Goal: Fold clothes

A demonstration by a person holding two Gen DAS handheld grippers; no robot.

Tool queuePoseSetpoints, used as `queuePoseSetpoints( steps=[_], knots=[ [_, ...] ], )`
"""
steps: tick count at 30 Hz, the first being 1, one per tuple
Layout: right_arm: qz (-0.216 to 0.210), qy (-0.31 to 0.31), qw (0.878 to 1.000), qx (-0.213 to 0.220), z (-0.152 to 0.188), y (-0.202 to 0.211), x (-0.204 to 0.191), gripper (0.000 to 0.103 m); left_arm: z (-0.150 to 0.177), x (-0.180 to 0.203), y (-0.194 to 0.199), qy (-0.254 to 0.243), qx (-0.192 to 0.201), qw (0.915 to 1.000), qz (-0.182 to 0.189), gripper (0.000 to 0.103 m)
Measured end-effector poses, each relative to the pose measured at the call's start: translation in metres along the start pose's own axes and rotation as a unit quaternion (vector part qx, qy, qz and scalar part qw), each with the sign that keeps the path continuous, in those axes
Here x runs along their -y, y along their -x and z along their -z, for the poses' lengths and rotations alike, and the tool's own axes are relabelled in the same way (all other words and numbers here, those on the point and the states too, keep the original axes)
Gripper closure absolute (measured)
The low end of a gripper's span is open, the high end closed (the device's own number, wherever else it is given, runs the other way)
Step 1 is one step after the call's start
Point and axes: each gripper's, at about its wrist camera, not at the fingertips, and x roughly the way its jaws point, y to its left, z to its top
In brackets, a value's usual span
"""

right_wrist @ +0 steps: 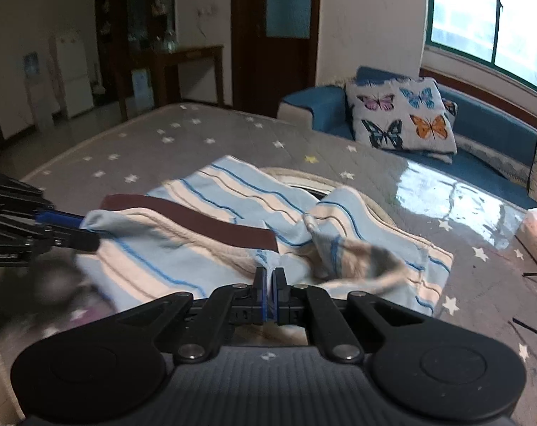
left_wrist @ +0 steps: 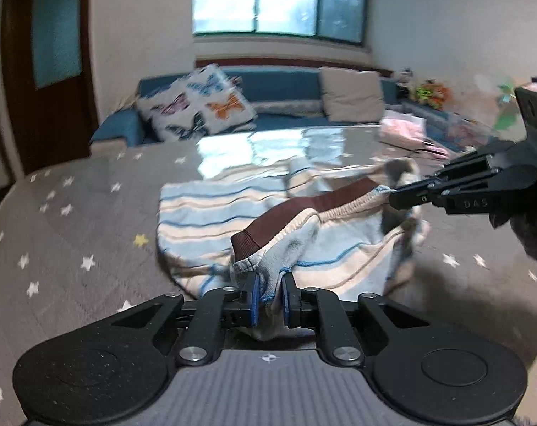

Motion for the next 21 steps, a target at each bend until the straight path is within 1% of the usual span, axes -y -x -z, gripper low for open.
queuePoseSetpoints(
  steps=[4,7,9,12,13,14,16,18,20,21],
  knots=[
    [-0.011,0.004,1.000,0.009,0.014,0.038,-0.008,0.101,0.012,0.010,0.020,-0.030,0.009,0.9993,0.018,0.090],
    [-0.027,0.007,1.000,0.002,0.030,0.057,-0.015,0.101,0.026,0.019,0.025,-0.061,-0.001,0.9977,0.031,0.090],
    [-0.038,0.018,0.999,-0.016,0.042,0.063,-0.023,0.101,0.036,0.024,0.026,-0.075,-0.014,0.9962,0.040,0.090],
    [-0.054,0.028,0.997,-0.055,0.060,0.061,-0.031,0.099,0.046,0.027,0.023,-0.082,-0.035,0.9948,0.049,0.088],
    [-0.061,0.029,0.995,-0.070,0.065,0.059,-0.034,0.099,0.048,0.026,0.024,-0.082,-0.037,0.9945,0.052,0.087],
    [-0.067,0.032,0.994,-0.079,0.069,0.058,-0.036,0.094,0.048,0.024,0.026,-0.084,-0.037,0.9943,0.054,0.087],
    [-0.081,0.037,0.992,-0.084,0.069,0.062,-0.038,0.093,0.047,0.019,0.033,-0.087,-0.033,0.9943,0.053,0.086],
    [-0.093,0.035,0.993,-0.069,0.062,0.072,-0.036,0.092,0.042,0.013,0.040,-0.090,-0.021,0.9947,0.045,0.082],
    [-0.105,0.027,0.993,-0.049,0.050,0.081,-0.033,0.090,0.035,0.005,0.047,-0.087,-0.009,0.9956,0.034,0.067],
    [-0.108,0.023,0.993,-0.036,0.042,0.086,-0.032,0.087,0.032,0.002,0.049,-0.084,-0.002,0.9961,0.027,0.066]
  ],
)
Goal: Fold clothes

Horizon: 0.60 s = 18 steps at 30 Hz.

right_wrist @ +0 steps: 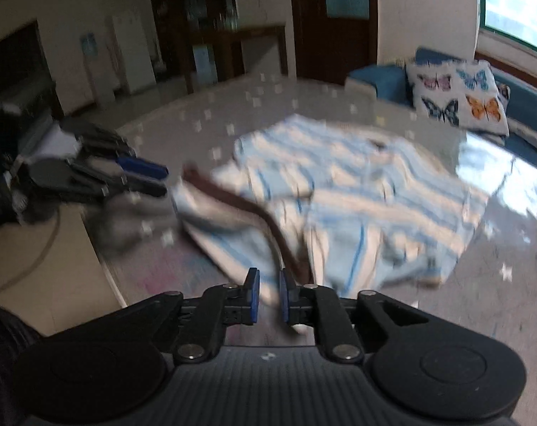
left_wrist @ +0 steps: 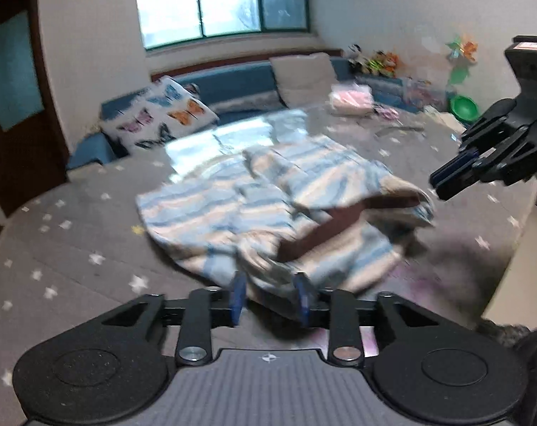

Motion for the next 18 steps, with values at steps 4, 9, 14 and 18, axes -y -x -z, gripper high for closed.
queuePoseSetpoints(
  steps=[4,9,14,18],
  knots=[
    [0.024,-0.004,0.999,0.035,-0.027,-0.001,0.005,0.081,-0.015,-0.018,-0.009,0.027,0.007,0.9994,-0.022,0.062],
    [0.059,-0.003,0.998,0.019,-0.047,-0.047,0.015,0.070,-0.035,-0.024,-0.043,0.057,-0.007,0.9980,-0.025,0.061],
    [0.084,0.008,0.996,-0.026,-0.045,-0.090,0.017,0.060,-0.052,-0.024,-0.081,0.068,-0.026,0.9973,-0.014,0.051],
    [0.083,0.009,0.995,-0.052,-0.036,-0.110,0.016,0.060,-0.058,-0.021,-0.114,0.072,-0.056,0.9958,0.001,0.047]
  ],
)
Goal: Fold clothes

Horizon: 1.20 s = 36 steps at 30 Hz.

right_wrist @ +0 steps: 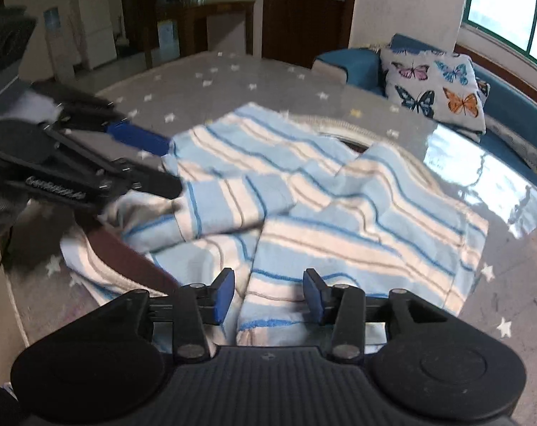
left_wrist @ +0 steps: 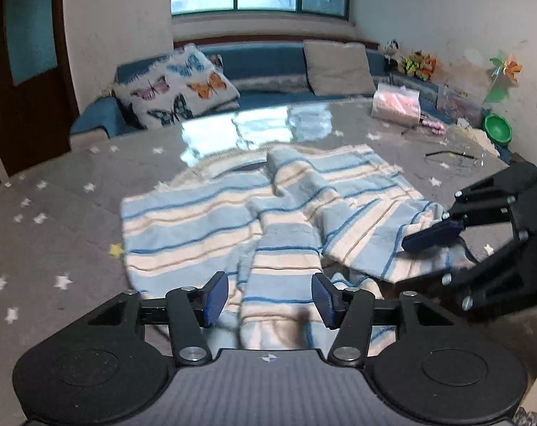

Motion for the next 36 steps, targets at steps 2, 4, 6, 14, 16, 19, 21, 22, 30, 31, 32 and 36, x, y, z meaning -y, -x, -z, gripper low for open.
queuePoseSetpoints(
  steps=[2,4,6,14,16,19,21,22,30,31,32,36],
  knots=[
    [0.011,-0.001,1.000,-0.010,0.005,-0.007,-0.001,0.061,-0.001,0.002,-0.013,-0.003,-0.018,0.9998,0.002,0.042],
    [0.020,-0.002,1.000,-0.016,0.009,-0.010,0.000,0.067,0.001,0.004,-0.021,-0.006,-0.031,0.9995,0.002,0.042],
    [0.029,-0.009,0.999,-0.017,0.013,-0.009,0.002,0.078,0.004,0.003,-0.024,-0.003,-0.034,0.9994,0.007,0.044],
    [0.054,-0.078,0.995,0.028,0.027,0.025,0.023,0.099,0.012,0.003,-0.012,0.009,-0.016,0.9998,0.002,0.094],
    [0.069,-0.096,0.992,0.041,0.033,0.036,0.030,0.100,0.013,0.001,-0.002,0.015,-0.004,0.9997,-0.017,0.095],
    [0.091,-0.132,0.985,0.056,0.046,0.054,0.043,0.101,0.020,-0.006,0.018,0.031,0.016,0.9982,-0.048,0.095],
    [0.111,-0.147,0.981,0.060,0.056,0.065,0.049,0.100,0.024,-0.013,0.032,0.053,0.024,0.9956,-0.073,0.095],
    [0.113,-0.150,0.980,0.063,0.059,0.069,0.051,0.100,0.027,-0.016,0.038,0.061,0.028,0.9942,-0.084,0.095],
    [0.078,-0.102,0.989,0.076,0.043,0.070,0.032,0.092,0.075,-0.042,0.077,0.119,0.011,0.9789,-0.166,0.095],
    [0.068,-0.092,0.991,0.074,0.038,0.064,0.026,0.089,0.082,-0.044,0.078,0.122,0.003,0.9775,-0.172,0.095],
    [0.060,-0.085,0.992,0.071,0.034,0.057,0.021,0.081,0.088,-0.047,0.078,0.126,-0.005,0.9760,-0.177,0.095],
    [0.035,-0.064,0.996,0.042,0.024,0.023,0.004,0.075,0.107,-0.052,0.077,0.142,-0.032,0.9735,-0.176,0.095]
  ],
)
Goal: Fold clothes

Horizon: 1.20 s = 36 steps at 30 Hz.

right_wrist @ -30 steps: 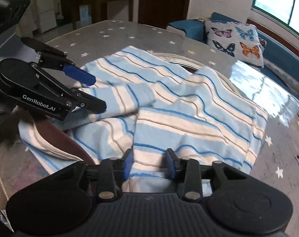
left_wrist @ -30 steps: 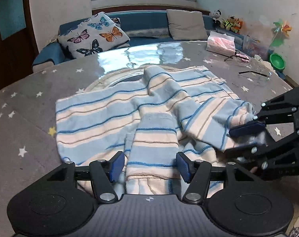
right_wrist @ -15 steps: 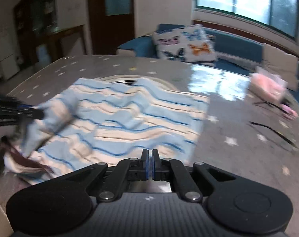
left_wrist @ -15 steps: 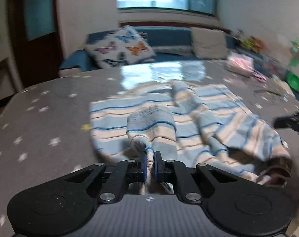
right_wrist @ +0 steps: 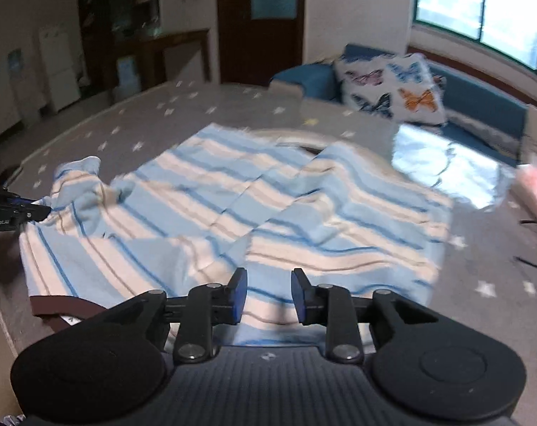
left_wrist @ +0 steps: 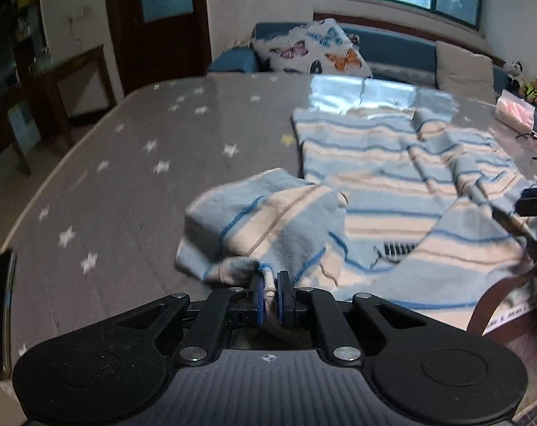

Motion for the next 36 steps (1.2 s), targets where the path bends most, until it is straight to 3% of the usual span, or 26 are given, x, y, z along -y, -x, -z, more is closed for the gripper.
queuePoseSetpoints(
  steps=[3,6,9,11,16,21,28,31,36],
  knots=[
    [-0.006,0.007,1.000,-0.026,0.003,-0.022,-0.008,0.071,0.003,0.000,0.001,-0.005,-0.003,1.0000,-0.002,0.091],
    [0.008,0.013,1.000,-0.025,0.010,-0.031,-0.010,0.075,-0.001,0.000,0.005,-0.009,0.000,1.0000,-0.002,0.086],
    [0.035,0.003,0.999,-0.020,0.011,-0.027,-0.004,0.095,-0.012,0.001,0.009,-0.014,0.015,0.9998,-0.009,0.071],
    [0.042,-0.015,0.999,-0.011,0.012,-0.018,0.006,0.099,-0.018,0.002,0.012,-0.016,0.028,0.9994,-0.014,0.057],
    [0.080,-0.066,0.994,0.032,0.020,0.025,0.031,0.100,-0.040,0.011,0.008,-0.020,0.053,0.9983,-0.013,0.050],
    [0.149,-0.131,0.978,0.064,0.047,0.071,0.058,0.101,-0.055,0.025,-0.004,-0.026,0.063,0.9977,0.002,0.050],
    [0.241,-0.200,0.949,0.036,0.095,0.105,0.088,0.098,-0.063,0.050,-0.028,-0.052,0.050,0.9973,0.011,0.049],
    [0.283,-0.184,0.940,0.045,0.098,0.110,0.089,0.094,-0.063,0.051,-0.034,-0.053,0.041,0.9977,0.007,0.049],
    [0.205,-0.180,0.961,0.046,0.083,0.092,0.096,0.091,-0.069,0.049,-0.042,-0.049,0.037,0.9981,0.000,0.049]
  ],
)
